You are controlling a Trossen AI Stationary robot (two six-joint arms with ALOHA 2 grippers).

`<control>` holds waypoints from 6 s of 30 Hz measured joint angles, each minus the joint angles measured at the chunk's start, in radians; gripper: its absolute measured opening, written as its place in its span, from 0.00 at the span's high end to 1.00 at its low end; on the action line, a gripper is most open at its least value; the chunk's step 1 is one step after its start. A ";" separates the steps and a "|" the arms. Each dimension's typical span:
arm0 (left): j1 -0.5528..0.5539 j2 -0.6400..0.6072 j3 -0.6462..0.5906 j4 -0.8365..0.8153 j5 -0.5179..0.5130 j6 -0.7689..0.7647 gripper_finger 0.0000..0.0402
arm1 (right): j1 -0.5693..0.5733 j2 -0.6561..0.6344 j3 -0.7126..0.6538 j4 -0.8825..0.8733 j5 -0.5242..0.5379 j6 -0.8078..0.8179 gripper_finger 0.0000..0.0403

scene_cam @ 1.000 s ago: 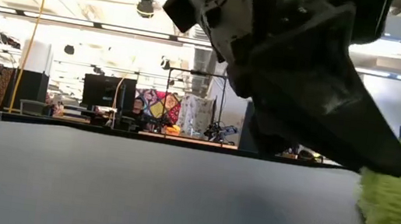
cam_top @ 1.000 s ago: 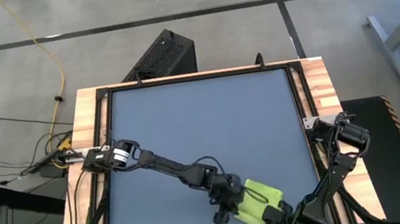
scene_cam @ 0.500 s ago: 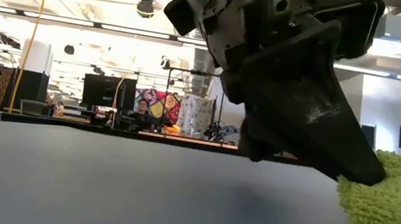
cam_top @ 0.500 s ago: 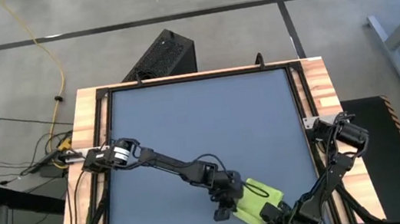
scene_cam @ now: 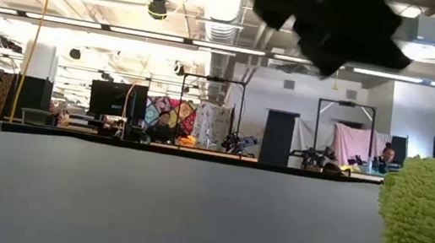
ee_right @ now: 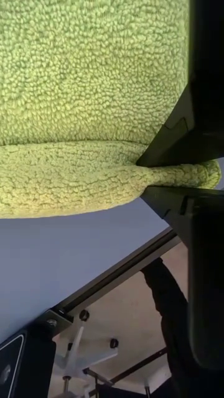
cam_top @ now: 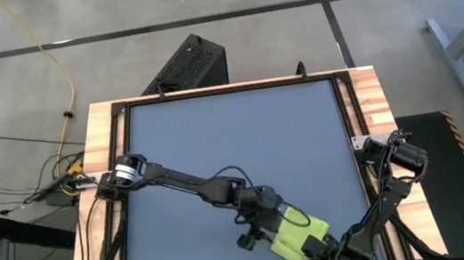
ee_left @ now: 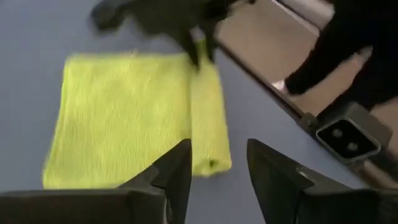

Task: Roll towel
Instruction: Roll the green towel

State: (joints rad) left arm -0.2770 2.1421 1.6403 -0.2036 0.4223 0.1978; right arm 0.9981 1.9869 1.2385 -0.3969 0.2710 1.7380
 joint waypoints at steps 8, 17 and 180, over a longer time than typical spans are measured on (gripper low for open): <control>-0.137 0.075 -0.001 0.133 -0.300 0.394 0.64 | 0.000 0.000 -0.001 0.006 0.000 0.013 0.80; -0.158 0.100 -0.001 0.172 -0.453 0.377 0.64 | 0.000 0.000 -0.001 0.012 -0.001 0.016 0.80; -0.215 0.222 0.228 -0.193 -0.747 0.219 0.66 | 0.002 -0.038 -0.050 0.014 0.254 -0.082 0.95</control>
State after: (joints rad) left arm -0.4919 2.3642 1.8683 -0.3970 -0.3245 0.4171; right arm 0.9997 1.9491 1.1881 -0.3833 0.5249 1.6562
